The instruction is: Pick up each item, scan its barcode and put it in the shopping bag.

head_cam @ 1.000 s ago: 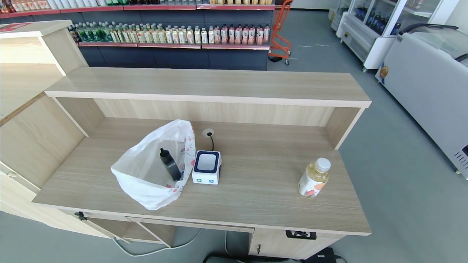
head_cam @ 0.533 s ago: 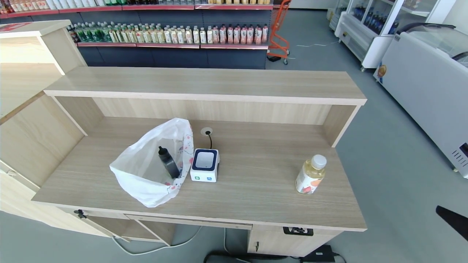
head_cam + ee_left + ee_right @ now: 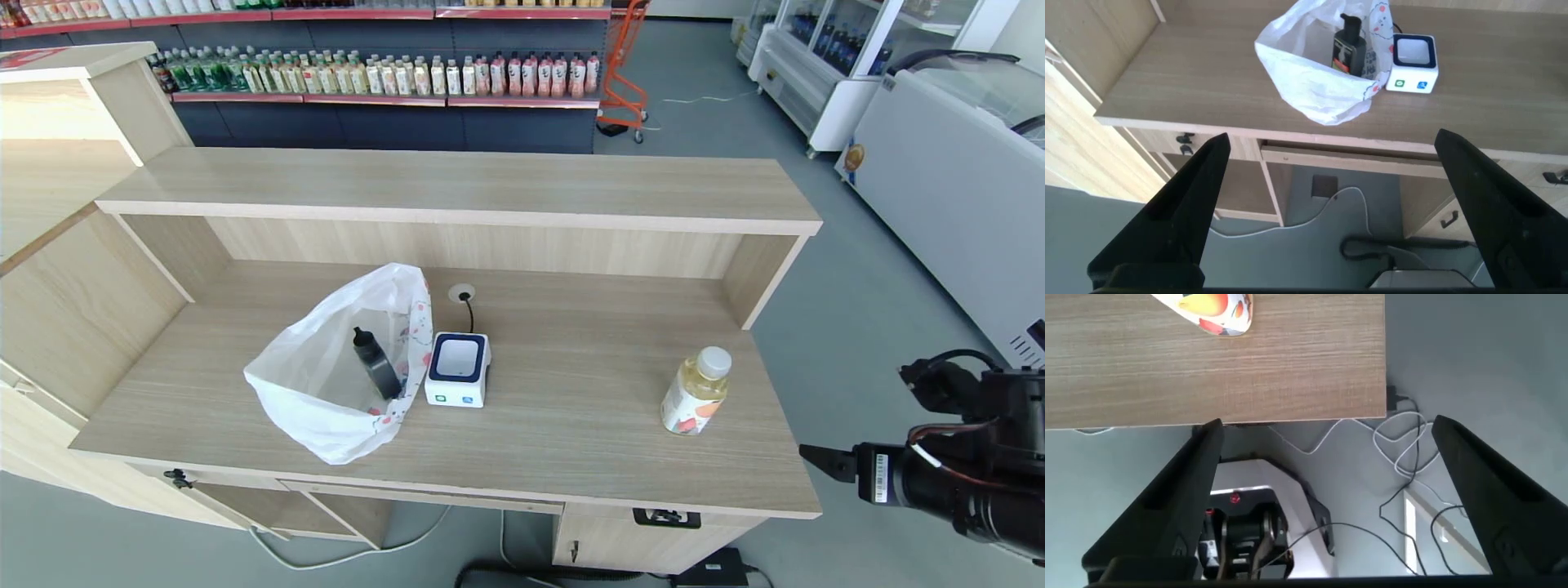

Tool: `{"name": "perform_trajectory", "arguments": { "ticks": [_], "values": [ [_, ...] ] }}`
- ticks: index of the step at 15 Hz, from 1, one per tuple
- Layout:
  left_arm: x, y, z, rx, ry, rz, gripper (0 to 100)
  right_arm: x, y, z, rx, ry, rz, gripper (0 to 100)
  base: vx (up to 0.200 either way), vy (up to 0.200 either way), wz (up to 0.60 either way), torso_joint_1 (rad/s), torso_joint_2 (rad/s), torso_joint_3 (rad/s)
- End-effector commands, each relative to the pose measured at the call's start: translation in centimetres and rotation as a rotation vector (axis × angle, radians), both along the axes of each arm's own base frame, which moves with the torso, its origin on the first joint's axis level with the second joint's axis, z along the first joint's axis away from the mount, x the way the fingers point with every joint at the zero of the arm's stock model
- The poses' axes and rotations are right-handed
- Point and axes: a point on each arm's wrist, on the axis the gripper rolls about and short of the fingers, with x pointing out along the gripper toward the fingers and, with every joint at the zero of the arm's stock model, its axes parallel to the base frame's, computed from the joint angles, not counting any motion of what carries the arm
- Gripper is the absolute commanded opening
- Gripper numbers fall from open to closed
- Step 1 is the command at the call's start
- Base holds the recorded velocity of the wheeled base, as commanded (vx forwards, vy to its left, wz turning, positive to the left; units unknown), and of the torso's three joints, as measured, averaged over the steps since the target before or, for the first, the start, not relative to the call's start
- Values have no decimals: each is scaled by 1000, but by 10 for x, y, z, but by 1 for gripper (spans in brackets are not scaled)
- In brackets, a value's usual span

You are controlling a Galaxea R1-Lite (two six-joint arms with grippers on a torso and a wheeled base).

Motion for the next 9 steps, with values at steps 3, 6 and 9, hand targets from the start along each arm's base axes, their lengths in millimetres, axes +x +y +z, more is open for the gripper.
{"name": "perform_trajectory", "arguments": {
  "ticks": [3,6,9],
  "values": [
    [0,0,0,0,0,1,100,37,34,-45,-8,44,125,100,0,0,0,0,0,0],
    [0,0,0,0,0,1,100,55,44,-58,-2,-28,153,100,0,0,0,0,0,0],
    [0,0,0,0,0,1,100,70,53,-63,9,-107,171,100,0,0,0,0,0,0]
  ]
}}
